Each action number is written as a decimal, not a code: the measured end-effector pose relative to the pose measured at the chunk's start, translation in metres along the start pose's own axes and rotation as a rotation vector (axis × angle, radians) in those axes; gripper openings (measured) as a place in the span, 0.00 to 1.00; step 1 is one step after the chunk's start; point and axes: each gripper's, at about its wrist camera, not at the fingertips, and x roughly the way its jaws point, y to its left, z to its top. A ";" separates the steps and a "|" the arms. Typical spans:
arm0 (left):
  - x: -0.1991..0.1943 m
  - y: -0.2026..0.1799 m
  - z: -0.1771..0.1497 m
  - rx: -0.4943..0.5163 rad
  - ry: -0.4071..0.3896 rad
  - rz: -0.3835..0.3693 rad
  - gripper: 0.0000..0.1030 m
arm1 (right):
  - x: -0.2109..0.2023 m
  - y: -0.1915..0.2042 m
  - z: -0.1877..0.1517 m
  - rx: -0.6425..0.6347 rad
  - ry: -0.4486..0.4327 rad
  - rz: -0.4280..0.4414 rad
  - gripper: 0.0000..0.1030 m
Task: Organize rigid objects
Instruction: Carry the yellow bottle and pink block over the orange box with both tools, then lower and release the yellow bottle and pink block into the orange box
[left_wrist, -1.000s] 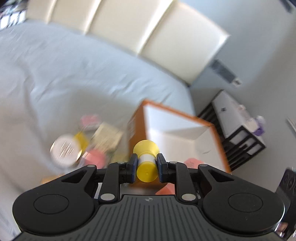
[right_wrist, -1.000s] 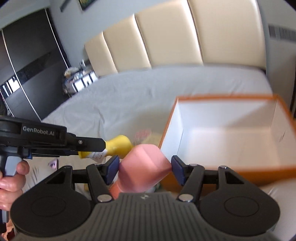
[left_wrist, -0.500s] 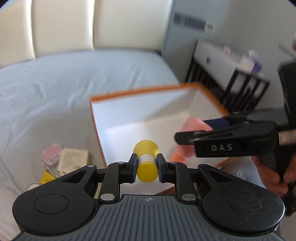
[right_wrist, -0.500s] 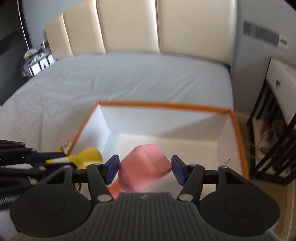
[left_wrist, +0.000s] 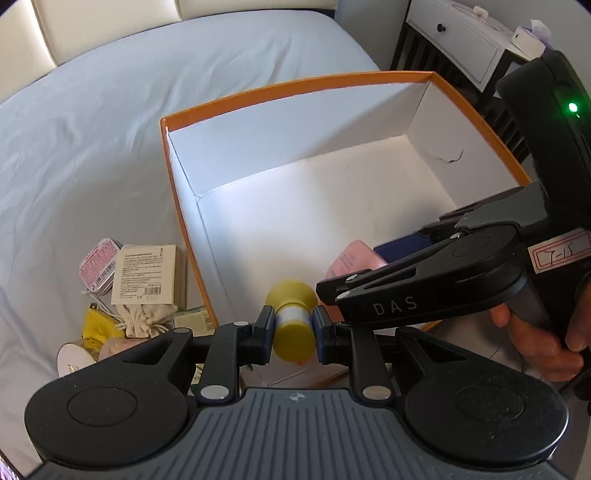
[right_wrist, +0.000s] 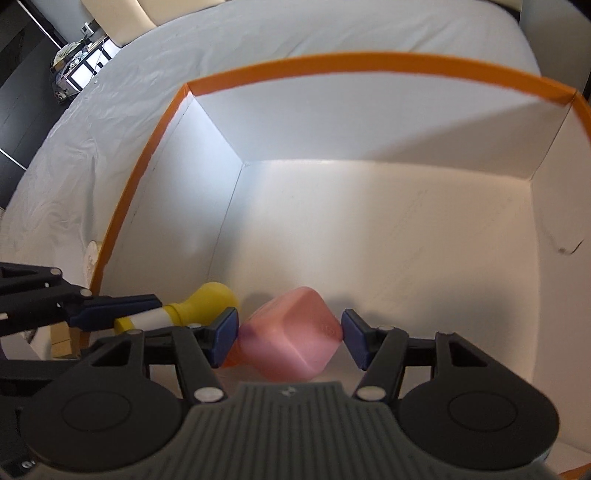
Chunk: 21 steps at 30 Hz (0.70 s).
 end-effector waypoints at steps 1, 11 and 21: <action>0.000 0.000 0.000 0.001 -0.001 0.000 0.23 | 0.002 -0.001 0.001 0.014 0.011 0.006 0.59; -0.010 0.018 -0.009 -0.067 -0.034 -0.100 0.36 | 0.013 -0.006 0.008 0.089 0.053 0.027 0.60; -0.061 0.056 -0.038 -0.258 -0.196 -0.198 0.42 | 0.013 0.010 0.018 0.085 0.014 -0.013 0.59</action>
